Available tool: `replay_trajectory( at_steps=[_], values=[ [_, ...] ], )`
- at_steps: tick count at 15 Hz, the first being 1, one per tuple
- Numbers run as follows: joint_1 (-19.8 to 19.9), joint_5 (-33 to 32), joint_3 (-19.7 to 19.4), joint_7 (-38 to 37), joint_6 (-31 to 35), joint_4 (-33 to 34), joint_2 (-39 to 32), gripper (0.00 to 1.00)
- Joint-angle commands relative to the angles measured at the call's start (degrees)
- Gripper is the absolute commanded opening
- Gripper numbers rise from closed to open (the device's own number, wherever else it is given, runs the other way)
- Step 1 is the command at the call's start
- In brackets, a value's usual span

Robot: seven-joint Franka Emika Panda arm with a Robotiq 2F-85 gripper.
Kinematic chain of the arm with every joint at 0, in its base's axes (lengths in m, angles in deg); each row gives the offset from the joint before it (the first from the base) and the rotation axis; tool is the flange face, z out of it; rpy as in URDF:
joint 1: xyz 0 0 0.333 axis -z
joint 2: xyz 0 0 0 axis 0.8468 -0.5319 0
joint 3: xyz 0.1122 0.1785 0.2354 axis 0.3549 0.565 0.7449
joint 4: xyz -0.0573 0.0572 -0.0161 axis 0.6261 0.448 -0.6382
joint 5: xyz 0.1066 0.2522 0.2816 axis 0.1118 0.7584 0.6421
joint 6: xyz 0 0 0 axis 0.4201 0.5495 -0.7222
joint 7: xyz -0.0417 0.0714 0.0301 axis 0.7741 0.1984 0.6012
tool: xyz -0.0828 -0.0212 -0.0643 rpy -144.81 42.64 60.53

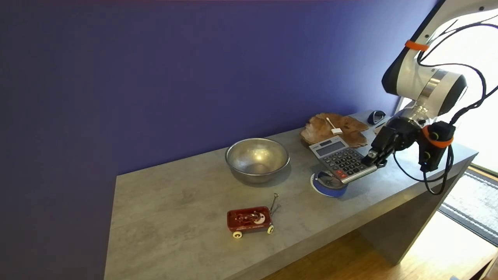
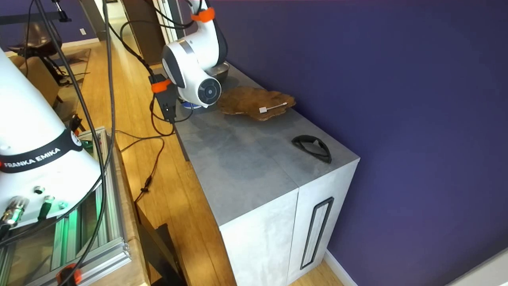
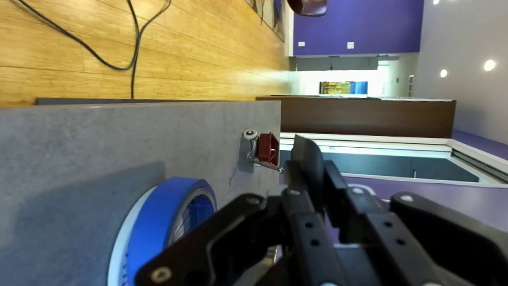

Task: Put the calculator in the silver bowl

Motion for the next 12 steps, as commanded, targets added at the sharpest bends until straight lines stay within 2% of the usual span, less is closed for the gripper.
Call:
replay_trajectory(
  at_steps=[1,5,7,8,9,11,12],
  values=[
    [-4.7,3.8,2.5,-10.0,10.0,-3.2,12.5,0.04],
    [-9.2,1.4,5.9,-26.6,21.7,3.3,17.1,0.04],
    [-9.3,1.1,7.8,-32.2,26.6,6.8,18.7,0.04],
    [-8.9,-1.8,8.1,-34.9,25.4,7.7,18.7,0.04],
    [-8.4,0.9,8.5,-30.2,24.9,6.2,17.7,0.16],
    [-8.4,-0.7,8.9,-33.4,25.1,7.8,18.4,0.16],
    [-8.8,2.1,8.9,-32.1,29.3,8.2,16.8,0.04]
  ],
)
